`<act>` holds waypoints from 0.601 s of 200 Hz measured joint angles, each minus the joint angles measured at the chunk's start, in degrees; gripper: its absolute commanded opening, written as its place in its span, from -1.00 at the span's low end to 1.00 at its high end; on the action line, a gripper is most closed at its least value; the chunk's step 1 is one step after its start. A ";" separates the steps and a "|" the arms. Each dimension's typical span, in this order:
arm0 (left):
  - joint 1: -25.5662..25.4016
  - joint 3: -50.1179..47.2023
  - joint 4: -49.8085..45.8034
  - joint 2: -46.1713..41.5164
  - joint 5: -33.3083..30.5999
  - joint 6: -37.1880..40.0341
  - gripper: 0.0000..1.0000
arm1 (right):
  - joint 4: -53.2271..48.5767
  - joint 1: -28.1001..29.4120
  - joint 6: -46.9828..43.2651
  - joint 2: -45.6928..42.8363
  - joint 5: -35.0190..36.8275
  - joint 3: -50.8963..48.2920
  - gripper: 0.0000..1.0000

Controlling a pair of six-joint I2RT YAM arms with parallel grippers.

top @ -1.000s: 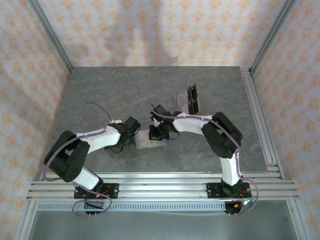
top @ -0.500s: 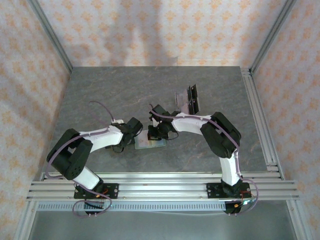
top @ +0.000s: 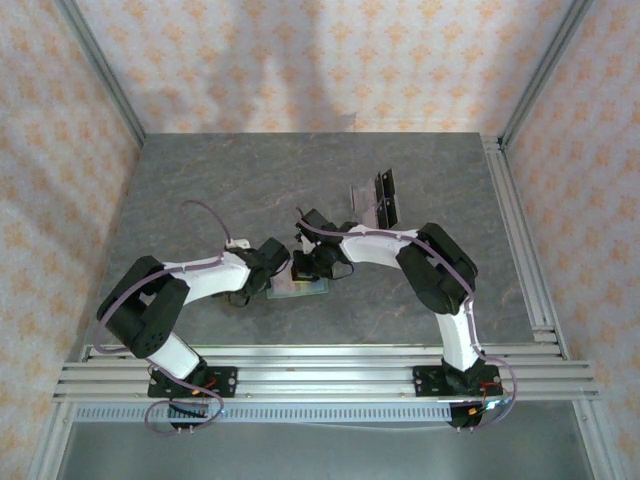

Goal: Put the credit cards into the card holder

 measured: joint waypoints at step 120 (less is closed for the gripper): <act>-0.17 0.90 -3.13 -1.73 -0.59 0.00 0.99 | -3.69 -0.42 -1.77 -1.51 2.14 2.49 -0.33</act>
